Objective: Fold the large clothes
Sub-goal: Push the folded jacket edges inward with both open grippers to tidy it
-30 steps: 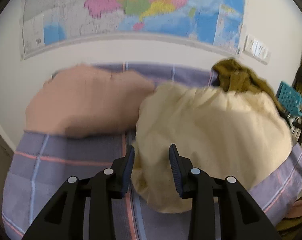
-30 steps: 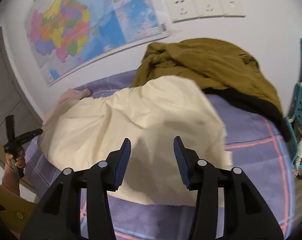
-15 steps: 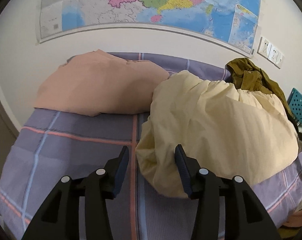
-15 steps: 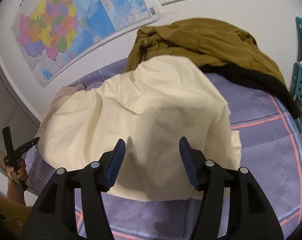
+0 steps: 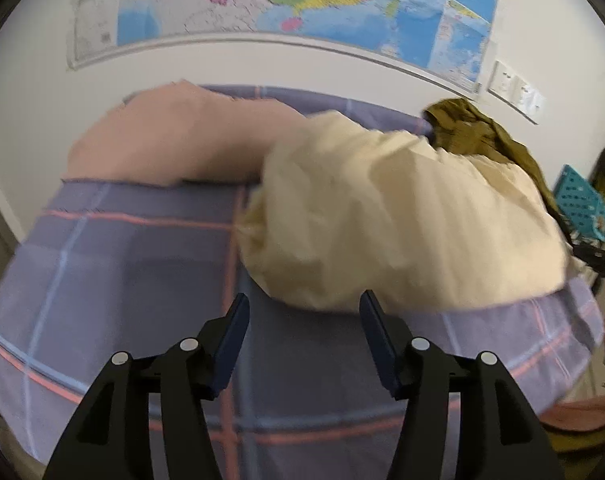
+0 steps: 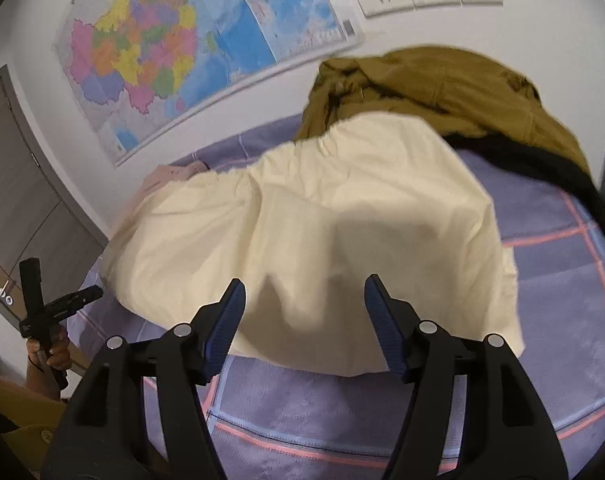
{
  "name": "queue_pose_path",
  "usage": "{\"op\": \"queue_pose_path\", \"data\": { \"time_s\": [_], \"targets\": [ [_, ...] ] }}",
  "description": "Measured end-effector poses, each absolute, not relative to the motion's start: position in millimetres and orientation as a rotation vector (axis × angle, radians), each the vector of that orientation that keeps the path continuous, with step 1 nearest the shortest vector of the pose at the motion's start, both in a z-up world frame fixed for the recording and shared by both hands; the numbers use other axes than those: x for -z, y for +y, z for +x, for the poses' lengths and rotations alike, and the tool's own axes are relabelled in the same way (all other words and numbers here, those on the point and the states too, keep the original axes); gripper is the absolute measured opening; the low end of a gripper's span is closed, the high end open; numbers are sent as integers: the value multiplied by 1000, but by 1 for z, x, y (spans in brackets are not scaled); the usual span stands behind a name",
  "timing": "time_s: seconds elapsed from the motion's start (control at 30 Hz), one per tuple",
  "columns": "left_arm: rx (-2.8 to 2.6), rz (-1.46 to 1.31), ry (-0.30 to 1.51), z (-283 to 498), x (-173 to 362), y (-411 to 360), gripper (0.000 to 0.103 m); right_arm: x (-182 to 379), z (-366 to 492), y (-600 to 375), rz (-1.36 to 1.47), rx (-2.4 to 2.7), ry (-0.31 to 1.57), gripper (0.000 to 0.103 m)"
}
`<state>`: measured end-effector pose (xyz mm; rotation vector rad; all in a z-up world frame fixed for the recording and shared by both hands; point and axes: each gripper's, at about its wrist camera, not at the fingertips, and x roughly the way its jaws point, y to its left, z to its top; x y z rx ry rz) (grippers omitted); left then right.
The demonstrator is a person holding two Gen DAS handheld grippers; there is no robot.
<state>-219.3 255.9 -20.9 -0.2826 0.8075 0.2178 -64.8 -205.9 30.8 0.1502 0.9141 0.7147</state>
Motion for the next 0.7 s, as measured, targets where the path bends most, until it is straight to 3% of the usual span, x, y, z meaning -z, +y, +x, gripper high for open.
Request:
{"op": "queue_pose_path", "data": {
  "time_s": [0.33,0.47,0.6,0.7],
  "targets": [
    [-47,-455,862,-206,45,246,55,-12,-62,-205,162,-699,964,64],
    [-31,-290,770,-209,20,224,54,-28,-67,-203,124,-696,914,64],
    [-1,-101,650,-204,-18,208,64,-47,-55,-182,73,-718,854,63],
    [10,-73,647,-176,-28,211,64,-54,-38,-150,11,-730,827,59]
  ]
}}
